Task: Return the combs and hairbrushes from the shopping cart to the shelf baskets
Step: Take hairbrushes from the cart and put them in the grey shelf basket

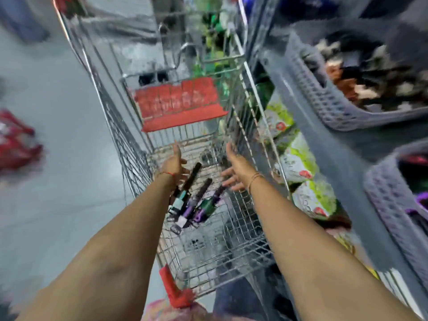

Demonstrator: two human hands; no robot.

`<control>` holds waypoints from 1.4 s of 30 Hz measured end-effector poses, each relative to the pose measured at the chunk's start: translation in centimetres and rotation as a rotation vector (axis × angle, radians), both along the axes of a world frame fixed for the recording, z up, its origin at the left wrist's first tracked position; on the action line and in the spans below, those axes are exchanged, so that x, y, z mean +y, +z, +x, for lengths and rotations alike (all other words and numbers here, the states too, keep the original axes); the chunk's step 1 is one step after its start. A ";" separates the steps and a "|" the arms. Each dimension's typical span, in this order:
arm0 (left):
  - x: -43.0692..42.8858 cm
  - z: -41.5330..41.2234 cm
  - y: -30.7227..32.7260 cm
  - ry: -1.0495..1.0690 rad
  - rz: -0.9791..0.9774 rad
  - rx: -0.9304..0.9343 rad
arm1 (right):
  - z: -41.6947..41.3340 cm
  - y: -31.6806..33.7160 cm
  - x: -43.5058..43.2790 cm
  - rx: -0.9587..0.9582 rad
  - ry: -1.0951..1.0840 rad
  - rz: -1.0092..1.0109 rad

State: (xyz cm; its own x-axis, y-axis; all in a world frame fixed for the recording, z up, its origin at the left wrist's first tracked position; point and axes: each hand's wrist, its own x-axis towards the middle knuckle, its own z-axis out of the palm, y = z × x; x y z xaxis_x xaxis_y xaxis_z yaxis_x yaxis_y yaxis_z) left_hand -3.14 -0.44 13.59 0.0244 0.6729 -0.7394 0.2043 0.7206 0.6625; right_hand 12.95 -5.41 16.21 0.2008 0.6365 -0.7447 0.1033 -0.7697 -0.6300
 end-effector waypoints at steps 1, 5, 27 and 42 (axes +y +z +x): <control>0.3 0.2 -1.9 0.035 -0.031 0.006 | 0.2 -2.1 0.7 0.016 0.020 -0.059; -0.3 1.3 -8.8 -0.033 -0.107 0.170 | 0.5 -10.4 1.7 0.013 0.044 -0.253; -7.2 4.5 -18.4 -0.047 -0.059 0.398 | 4.8 -21.4 -4.9 -0.066 -0.237 -0.277; -5.5 6.6 -16.1 0.120 -0.230 -0.087 | 4.2 -17.9 -5.6 0.029 -0.294 -0.128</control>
State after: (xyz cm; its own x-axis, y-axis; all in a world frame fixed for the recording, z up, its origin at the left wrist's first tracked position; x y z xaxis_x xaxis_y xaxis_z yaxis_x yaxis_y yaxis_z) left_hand 3.44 -5.95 -2.47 0.0244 0.4892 -0.8718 0.0578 0.8699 0.4898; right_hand 17.19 -11.03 -1.65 0.3398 0.4553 -0.8230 -0.1520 -0.8370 -0.5258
